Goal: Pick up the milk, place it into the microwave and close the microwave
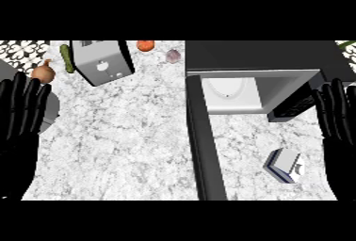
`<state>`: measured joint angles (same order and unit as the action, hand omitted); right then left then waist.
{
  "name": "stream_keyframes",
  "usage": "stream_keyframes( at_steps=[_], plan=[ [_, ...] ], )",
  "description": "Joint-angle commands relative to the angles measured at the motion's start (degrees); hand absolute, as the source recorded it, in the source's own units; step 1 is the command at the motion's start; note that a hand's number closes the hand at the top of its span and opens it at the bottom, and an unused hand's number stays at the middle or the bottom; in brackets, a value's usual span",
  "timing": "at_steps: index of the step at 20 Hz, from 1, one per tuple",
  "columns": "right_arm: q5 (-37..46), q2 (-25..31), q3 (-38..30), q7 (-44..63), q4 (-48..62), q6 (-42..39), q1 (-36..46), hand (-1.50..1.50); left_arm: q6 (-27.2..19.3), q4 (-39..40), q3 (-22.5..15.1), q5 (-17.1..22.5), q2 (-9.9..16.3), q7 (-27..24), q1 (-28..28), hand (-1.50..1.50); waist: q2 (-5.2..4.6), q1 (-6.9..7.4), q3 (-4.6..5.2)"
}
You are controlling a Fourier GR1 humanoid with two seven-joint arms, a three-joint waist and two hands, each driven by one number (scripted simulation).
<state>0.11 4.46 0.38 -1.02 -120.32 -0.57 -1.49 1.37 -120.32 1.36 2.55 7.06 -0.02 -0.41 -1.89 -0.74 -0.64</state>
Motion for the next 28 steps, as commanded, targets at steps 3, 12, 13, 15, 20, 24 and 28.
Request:
stream_keyframes(
  at_steps=[3, 12, 13, 15, 20, 24, 28],
  plan=[
    [8.66, -3.96, -0.47, 1.56, -0.53, 9.44, -1.44, -1.5, -4.55, -4.67, -4.97, -7.01, -3.05, 4.29, 2.11, -1.5, 2.01, 0.66, 0.62],
    [12.08, -4.44, 19.9, 8.76, -4.33, 26.45, -2.69, -1.5, -12.01, -14.07, -16.42, -8.19, -6.99, 7.53, 16.6, -1.5, 2.05, 1.02, 0.65],
    [12.03, -4.44, 22.21, 7.35, -4.27, 27.69, -4.14, -1.5, -11.42, -12.05, -17.39, -6.87, -7.0, 0.5, 21.24, -1.5, 2.07, 1.12, 0.67],
    [14.06, -4.45, 23.95, 9.31, -3.36, 30.43, -1.07, -1.5, -7.94, -11.0, -14.79, -4.67, -6.6, -2.98, 24.23, -1.5, 2.02, 1.17, 0.68],
    [18.82, -4.45, 24.15, 5.39, 2.68, 38.93, -0.93, -1.5, -7.5, -17.81, -17.22, -4.23, -5.75, -1.3, 28.32, -1.5, 2.03, 1.43, 0.66],
    [21.39, -4.39, 21.76, 7.65, 0.01, 36.74, -4.33, -1.5, -4.88, -11.92, -15.47, -1.29, -4.18, -10.67, 33.96, -1.5, 2.04, 1.21, 0.69],
    [21.59, -4.42, 21.4, 7.7, 0.03, 38.3, -7.32, -1.5, -6.39, -17.3, -13.86, -0.34, -3.86, -3.8, 31.15, -1.5, 1.97, 0.93, 0.67]
  ],
)
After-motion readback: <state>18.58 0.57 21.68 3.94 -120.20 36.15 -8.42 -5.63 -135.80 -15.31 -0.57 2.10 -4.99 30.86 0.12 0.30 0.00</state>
